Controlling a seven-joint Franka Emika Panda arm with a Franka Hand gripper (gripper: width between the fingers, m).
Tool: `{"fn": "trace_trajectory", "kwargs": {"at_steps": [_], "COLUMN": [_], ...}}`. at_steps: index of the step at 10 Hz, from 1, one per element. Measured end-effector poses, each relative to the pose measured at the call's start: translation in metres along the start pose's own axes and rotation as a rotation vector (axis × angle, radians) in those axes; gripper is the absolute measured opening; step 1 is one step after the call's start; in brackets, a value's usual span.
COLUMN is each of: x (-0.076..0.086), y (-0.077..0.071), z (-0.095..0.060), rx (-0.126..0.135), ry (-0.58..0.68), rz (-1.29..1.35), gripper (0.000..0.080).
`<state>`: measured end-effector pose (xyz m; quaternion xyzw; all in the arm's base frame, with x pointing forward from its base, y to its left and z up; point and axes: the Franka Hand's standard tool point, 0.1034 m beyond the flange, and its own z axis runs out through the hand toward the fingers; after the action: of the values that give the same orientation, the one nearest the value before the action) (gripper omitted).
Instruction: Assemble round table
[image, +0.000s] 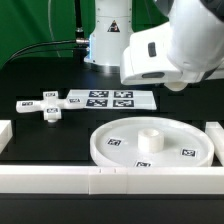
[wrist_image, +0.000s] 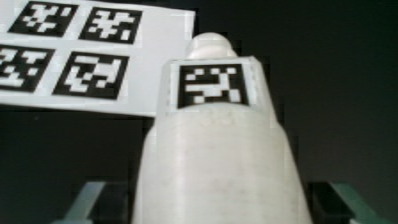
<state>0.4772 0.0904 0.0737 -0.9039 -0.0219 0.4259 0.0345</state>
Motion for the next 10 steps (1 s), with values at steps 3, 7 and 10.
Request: {"fn": "trace_trajectory", "kwargs": {"at_steps": [3,7,10], "x": [0.017,-0.009,0.004], "y": [0.003,0.002,0.005], "z": [-0.003,-0.074,-0.078], "rx": [0.001,-0.010,-0.018], "ry": [0.187,0.425,0.666], "rz": [-0.024,-0.070,-0.063], "gripper": [0.0409,0.0409,0.0409]}}
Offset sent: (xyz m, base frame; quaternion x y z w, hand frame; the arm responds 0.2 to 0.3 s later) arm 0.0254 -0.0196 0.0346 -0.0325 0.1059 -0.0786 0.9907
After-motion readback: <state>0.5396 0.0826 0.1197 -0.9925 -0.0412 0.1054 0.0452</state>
